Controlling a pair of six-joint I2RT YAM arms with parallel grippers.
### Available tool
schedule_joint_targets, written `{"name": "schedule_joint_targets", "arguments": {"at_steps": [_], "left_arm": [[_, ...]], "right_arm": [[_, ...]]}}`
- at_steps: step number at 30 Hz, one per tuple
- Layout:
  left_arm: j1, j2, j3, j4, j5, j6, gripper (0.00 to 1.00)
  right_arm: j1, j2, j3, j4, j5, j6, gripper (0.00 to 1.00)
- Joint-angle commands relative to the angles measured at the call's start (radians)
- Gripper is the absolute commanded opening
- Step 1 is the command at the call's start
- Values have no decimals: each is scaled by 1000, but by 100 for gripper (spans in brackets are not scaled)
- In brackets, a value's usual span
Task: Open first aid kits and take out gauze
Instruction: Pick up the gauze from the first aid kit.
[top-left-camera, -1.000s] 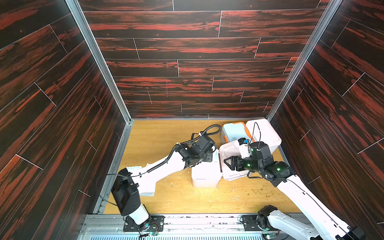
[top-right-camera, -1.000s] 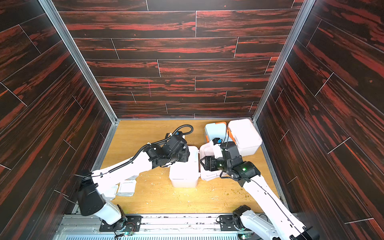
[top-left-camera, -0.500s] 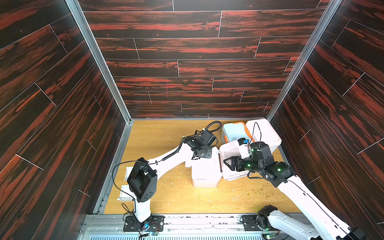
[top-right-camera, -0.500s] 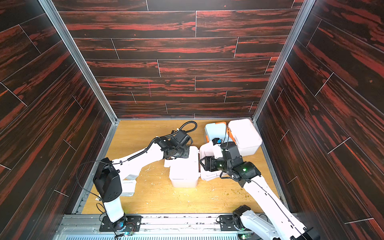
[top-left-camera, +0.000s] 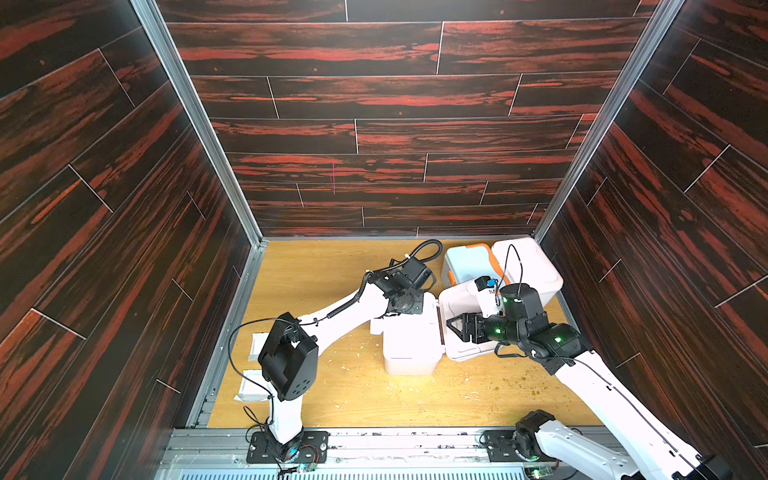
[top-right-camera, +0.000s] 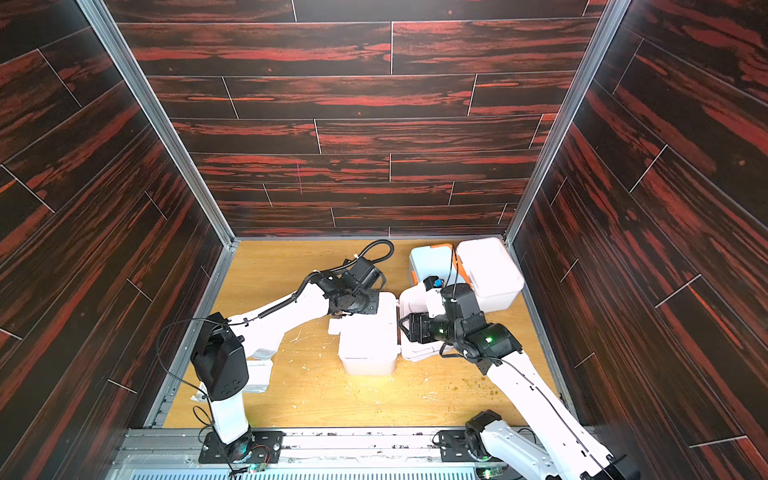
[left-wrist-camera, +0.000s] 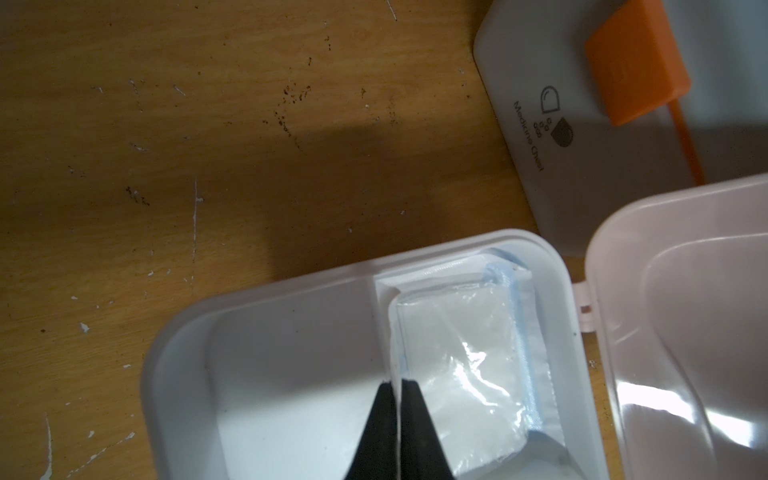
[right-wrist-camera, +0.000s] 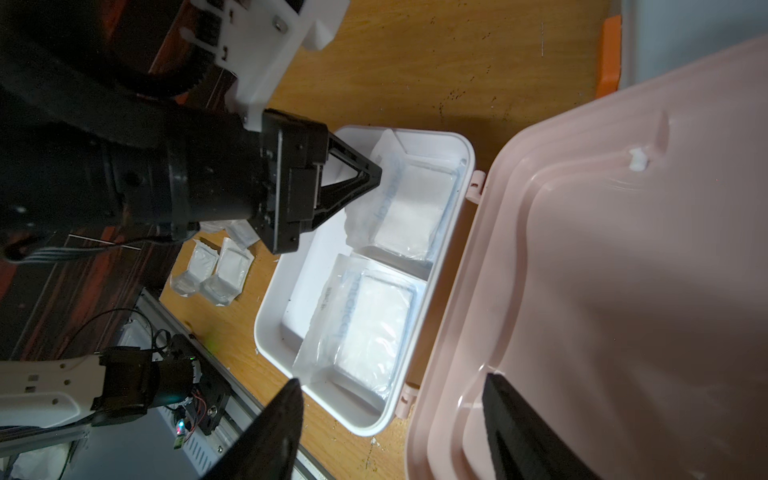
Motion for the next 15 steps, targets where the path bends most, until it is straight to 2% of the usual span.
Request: {"name": "schedule_joint_targets", "arguments": {"at_steps": [1, 4, 15], "left_arm": [[3, -53, 1, -15, -1, -13, 4], [4, -94, -23, 11, 14, -21, 0], [5, -269, -157, 193, 50, -70, 0]], "right_arm": [[4, -18, -5, 7, -14, -4, 71], [5, -19, -5, 8, -12, -4, 71], [4, -25, 2, 16, -14, -4, 73]]}}
